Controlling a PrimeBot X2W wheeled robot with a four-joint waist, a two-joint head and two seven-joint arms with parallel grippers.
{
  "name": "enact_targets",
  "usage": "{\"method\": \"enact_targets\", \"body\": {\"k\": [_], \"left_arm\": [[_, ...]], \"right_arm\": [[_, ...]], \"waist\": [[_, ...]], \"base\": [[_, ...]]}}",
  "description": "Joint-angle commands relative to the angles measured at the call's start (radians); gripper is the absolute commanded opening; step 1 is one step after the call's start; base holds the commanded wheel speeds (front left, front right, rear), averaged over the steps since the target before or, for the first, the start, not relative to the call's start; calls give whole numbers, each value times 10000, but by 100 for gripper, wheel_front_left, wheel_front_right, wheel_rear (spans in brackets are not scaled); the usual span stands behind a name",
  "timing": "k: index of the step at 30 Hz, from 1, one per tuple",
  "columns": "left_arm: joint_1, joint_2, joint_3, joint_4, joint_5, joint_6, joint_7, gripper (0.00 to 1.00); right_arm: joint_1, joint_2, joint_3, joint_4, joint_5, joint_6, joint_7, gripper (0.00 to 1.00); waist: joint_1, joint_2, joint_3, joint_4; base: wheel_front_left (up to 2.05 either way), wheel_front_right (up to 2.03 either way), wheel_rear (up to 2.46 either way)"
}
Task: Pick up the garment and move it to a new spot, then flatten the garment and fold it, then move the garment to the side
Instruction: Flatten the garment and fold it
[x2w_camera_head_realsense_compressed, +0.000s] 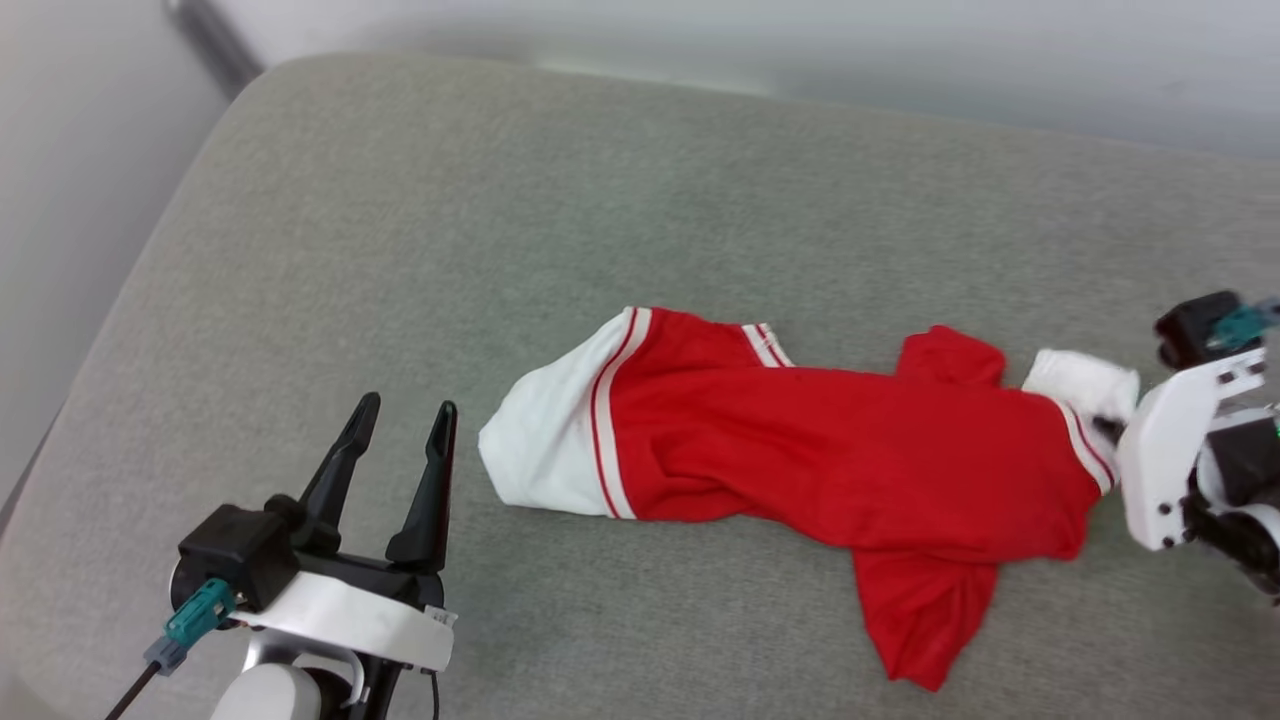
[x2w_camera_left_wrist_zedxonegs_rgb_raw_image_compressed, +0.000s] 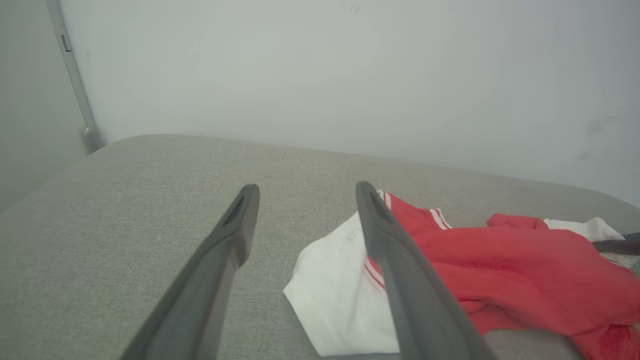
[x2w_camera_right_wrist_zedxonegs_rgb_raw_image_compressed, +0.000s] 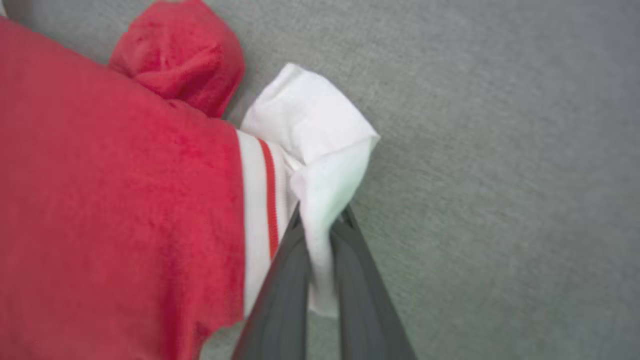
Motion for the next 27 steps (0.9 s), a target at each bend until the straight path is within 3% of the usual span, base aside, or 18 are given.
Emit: {"method": "enact_targets", "body": {"k": [1,9,16,17,18,27], "left_arm": [[118,32,64,-55,77,-34,-25,100],[602,139,354,-211,109,10,-26,100],[821,227,463,-298,62,25,-26,100],[820,243,458,-283,48,29,-25,100],[797,247,439,-262,33,27,-16,100],[582,312,398,-108,-66,36,46,100]], "right_arm": [[142,-50,-357,-195,-64,-15,-688,0],[1385,518,-2337,-860,-699,-14,-2446,0],[2631,1684,-3963,-824,-1873,-12,-2351,0],[2766,1835,-4143,-743,-2114,-12,-2268,34],[2900,1982,-4284,-631,-2339,-14,-2145,100],[2849,2718,-4846,-1127,-3510,-12,-2239,100]], "waist": [[0,0,-433,-472],[0,0,-934,-1201],[0,0,-923,-1588],[0,0,-911,-1640],[0,0,-902,-1675],[0,0,-1059,-2023]], "base": [[0,0,0],[0,0,0],[0,0,0],[0,0,0],[0,0,0],[0,0,0]]}}
